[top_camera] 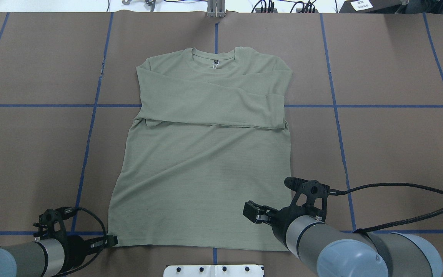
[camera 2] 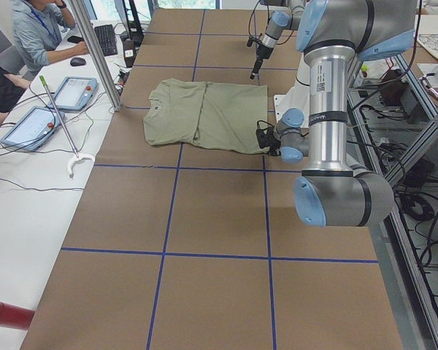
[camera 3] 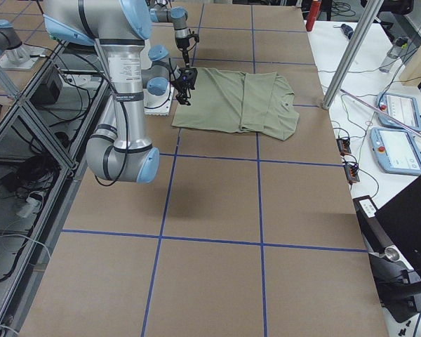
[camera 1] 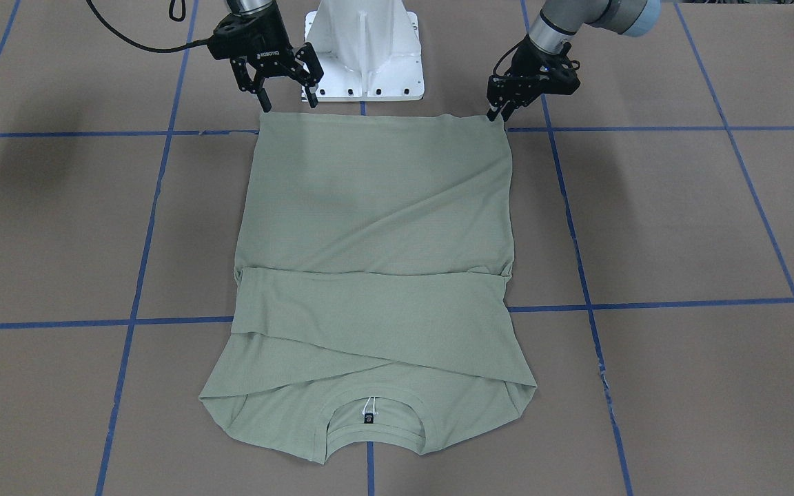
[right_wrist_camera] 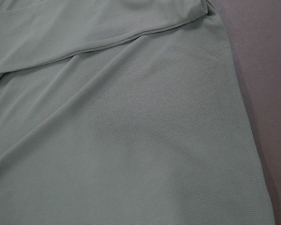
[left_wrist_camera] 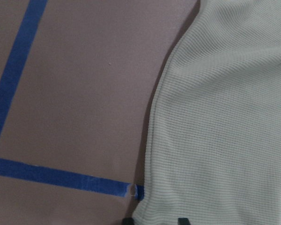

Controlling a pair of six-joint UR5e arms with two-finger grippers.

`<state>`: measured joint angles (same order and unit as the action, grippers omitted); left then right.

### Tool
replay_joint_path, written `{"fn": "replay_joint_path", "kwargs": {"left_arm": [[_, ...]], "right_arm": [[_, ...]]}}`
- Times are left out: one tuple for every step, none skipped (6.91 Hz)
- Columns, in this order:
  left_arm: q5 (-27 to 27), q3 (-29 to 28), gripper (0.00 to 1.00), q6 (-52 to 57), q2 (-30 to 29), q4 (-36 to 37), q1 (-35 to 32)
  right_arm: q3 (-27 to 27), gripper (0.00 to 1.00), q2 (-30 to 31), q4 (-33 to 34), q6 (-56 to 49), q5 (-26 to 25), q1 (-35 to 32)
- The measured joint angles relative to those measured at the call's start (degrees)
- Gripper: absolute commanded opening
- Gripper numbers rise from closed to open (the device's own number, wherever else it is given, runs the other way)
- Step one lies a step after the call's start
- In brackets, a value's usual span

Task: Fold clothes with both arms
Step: 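Grasp the hem corners with both grippers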

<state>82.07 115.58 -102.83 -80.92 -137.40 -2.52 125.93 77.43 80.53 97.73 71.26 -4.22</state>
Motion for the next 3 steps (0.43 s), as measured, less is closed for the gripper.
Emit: {"fn": "replay_joint_path", "kwargs": {"left_arm": [[-0.06,0.06,0.00,-0.02,0.00,-0.03,0.00],[-0.11,0.45,0.00,-0.04,0.03,-0.05,-0.08],[-0.08,1.75,0.00,-0.02,0.19,-0.04,-0.28]], "right_arm": [[-0.99,0.90,0.00,0.06,0.33,-0.04,0.00],[-1.96,0.84,-0.01,0.21,1.92,-0.06,0.10],[-2.43,0.78,-0.05,0.43,5.25,-0.29,0.45]]}}
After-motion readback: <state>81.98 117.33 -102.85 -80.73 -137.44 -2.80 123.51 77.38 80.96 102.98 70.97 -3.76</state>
